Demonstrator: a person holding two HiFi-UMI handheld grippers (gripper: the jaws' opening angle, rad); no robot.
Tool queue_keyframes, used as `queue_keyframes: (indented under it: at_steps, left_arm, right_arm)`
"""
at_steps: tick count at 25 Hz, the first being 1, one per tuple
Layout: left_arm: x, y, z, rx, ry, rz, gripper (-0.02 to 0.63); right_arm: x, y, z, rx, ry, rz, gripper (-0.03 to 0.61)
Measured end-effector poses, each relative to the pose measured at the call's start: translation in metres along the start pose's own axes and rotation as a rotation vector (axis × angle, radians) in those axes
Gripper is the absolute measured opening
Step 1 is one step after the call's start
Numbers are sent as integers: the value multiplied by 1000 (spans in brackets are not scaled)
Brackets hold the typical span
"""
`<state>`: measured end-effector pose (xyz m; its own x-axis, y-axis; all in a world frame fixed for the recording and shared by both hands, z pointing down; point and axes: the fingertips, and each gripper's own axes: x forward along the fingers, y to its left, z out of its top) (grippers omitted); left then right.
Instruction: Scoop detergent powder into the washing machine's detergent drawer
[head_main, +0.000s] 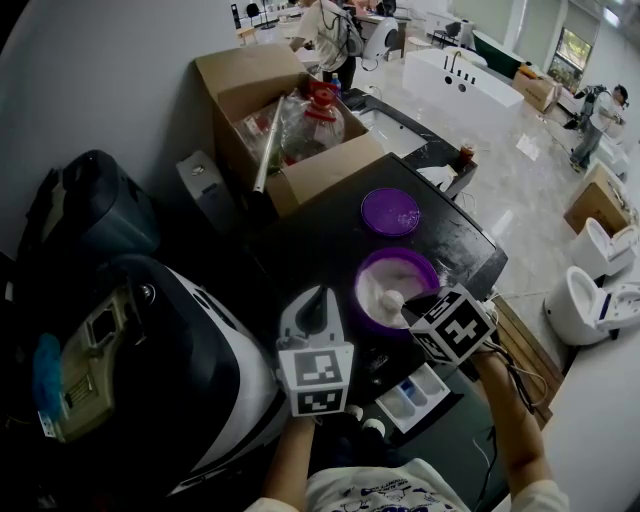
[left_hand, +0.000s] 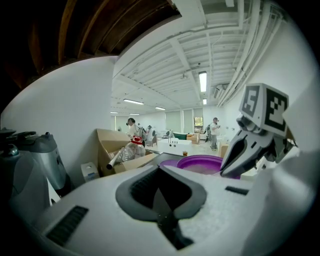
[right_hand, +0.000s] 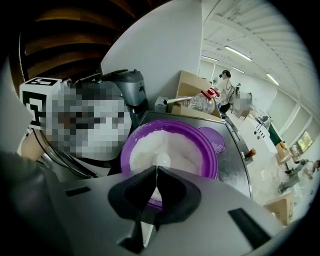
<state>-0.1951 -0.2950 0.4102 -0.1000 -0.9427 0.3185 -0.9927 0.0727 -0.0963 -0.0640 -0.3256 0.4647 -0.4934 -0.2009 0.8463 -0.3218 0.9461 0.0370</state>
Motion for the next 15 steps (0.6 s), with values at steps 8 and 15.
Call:
queue_keyframes:
  at_steps: [8, 15]
  left_arm:
    - [-3, 2, 1, -3, -3, 6, 2]
    - [-8, 1, 6, -8, -15, 8, 2]
  right_arm:
    - [-3, -8, 1, 95, -52, -15, 20]
    - [-10, -7, 2, 257, -135, 54, 20]
